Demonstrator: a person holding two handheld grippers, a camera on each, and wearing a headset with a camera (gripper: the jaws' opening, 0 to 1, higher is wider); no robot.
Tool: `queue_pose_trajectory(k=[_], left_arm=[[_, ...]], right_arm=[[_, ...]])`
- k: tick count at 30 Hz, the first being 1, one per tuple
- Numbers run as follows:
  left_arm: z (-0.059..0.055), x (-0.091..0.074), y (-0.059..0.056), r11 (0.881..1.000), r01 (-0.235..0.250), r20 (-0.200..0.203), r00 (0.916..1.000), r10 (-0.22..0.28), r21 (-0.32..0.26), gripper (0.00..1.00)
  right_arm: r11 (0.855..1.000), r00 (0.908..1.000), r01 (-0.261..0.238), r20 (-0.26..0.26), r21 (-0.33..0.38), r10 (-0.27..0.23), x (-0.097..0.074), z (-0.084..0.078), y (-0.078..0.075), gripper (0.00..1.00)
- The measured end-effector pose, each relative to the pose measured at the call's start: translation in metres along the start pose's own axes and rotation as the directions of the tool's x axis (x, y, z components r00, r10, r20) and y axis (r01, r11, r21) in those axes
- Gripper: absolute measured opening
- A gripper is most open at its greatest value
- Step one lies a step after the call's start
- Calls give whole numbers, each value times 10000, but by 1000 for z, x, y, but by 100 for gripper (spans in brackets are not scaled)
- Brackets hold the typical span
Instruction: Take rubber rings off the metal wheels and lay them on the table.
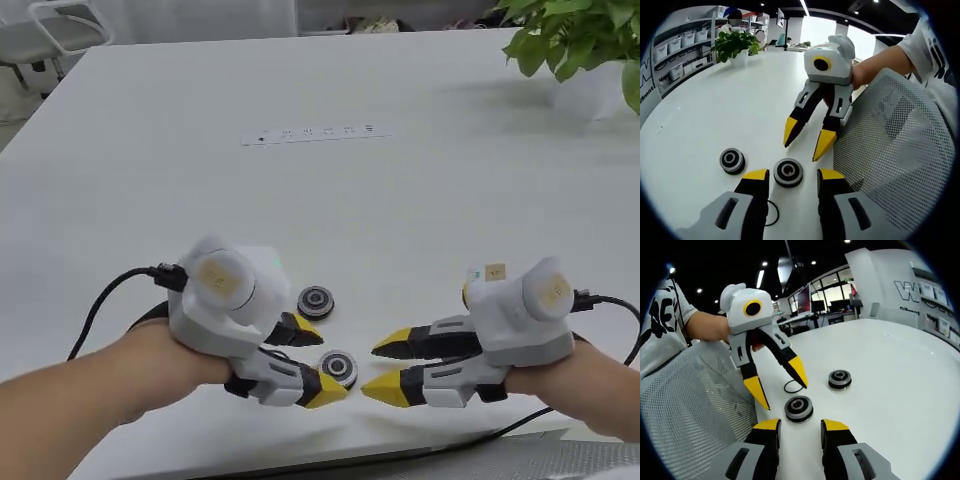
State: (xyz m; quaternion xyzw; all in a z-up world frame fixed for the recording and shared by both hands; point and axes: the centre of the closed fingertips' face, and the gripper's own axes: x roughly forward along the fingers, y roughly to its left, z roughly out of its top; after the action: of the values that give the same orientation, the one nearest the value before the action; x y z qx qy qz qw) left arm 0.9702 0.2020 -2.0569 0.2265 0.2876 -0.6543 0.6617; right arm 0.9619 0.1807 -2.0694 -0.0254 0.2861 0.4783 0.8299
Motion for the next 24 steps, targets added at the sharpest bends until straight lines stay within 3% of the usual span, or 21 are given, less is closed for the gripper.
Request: queue_pose_trajectory(k=[17, 24], left_arm=[[-4, 9, -2, 9999, 162, -140, 9998, -162, 8, 20], [-4, 10, 1, 9999, 88, -22, 10000, -89, -52, 17]], right_arm=[[10000, 10000, 35, -38, 89, -35, -1, -3, -1, 29], [10000, 10000, 32, -68, 83, -31, -1, -4, 0, 29]])
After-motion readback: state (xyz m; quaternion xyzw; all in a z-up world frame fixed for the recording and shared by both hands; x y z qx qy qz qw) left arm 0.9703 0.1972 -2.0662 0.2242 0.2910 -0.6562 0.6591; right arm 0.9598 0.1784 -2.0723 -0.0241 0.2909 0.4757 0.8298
